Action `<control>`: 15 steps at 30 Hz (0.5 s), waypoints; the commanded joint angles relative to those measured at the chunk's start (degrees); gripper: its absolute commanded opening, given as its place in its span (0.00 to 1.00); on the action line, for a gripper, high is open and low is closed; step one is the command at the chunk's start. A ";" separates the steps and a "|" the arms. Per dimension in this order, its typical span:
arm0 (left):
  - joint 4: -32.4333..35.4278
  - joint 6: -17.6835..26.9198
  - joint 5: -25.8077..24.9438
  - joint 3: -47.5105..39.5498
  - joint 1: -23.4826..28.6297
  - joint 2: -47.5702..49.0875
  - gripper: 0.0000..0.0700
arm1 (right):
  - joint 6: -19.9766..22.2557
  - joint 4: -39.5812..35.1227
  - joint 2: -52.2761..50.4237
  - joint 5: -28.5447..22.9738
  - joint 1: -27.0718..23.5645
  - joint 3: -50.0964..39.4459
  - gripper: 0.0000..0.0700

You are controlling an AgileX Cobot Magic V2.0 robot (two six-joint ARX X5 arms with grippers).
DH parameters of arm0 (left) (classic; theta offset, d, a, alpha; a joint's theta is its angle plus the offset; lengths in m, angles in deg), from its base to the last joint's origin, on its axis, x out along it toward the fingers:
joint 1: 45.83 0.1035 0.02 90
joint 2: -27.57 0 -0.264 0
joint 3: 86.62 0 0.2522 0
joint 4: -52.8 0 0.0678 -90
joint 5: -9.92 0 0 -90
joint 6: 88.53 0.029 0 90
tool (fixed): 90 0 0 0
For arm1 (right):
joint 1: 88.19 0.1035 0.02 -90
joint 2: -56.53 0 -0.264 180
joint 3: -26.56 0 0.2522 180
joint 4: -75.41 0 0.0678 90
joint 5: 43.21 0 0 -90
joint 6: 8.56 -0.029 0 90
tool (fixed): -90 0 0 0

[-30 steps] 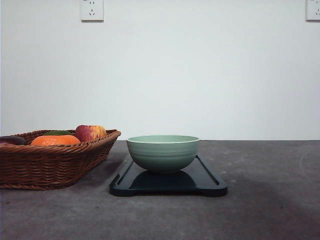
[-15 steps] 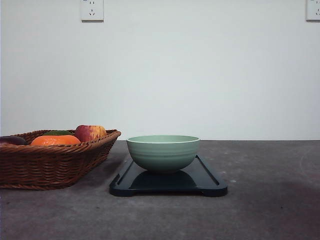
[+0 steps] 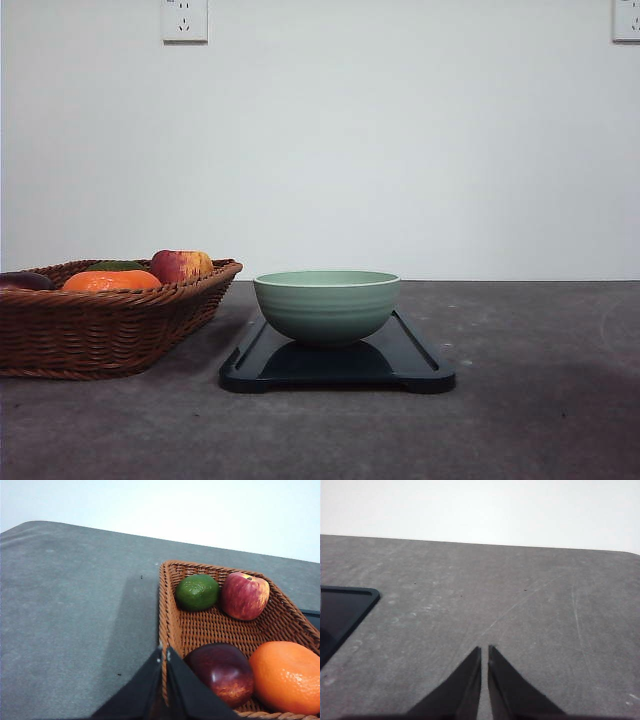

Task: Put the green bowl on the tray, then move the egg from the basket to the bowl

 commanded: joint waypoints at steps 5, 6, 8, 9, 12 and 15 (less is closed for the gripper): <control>0.70 0.17 0.15 -1.11 0.11 0.07 0.00 | -0.98 -0.57 0.02 -0.04 -0.07 -0.24 0.02; 0.70 0.17 0.15 -1.11 0.11 0.07 0.00 | -0.98 -0.57 0.02 -0.04 -0.07 -0.24 0.02; 0.70 0.16 0.15 -1.11 0.11 0.07 0.00 | -0.98 -0.57 0.02 -0.04 -0.07 -0.24 0.02; 0.70 0.16 0.15 -1.11 0.11 0.07 0.00 | -0.98 -0.57 0.02 -0.04 -0.07 -0.24 0.02; 0.70 0.16 0.15 -1.11 0.11 0.07 0.00 | -0.98 -0.57 0.02 -0.04 -0.07 -0.24 0.02; 0.70 0.15 0.15 -1.11 0.11 0.07 0.00 | -0.98 -0.57 0.02 -0.04 -0.07 -0.24 0.02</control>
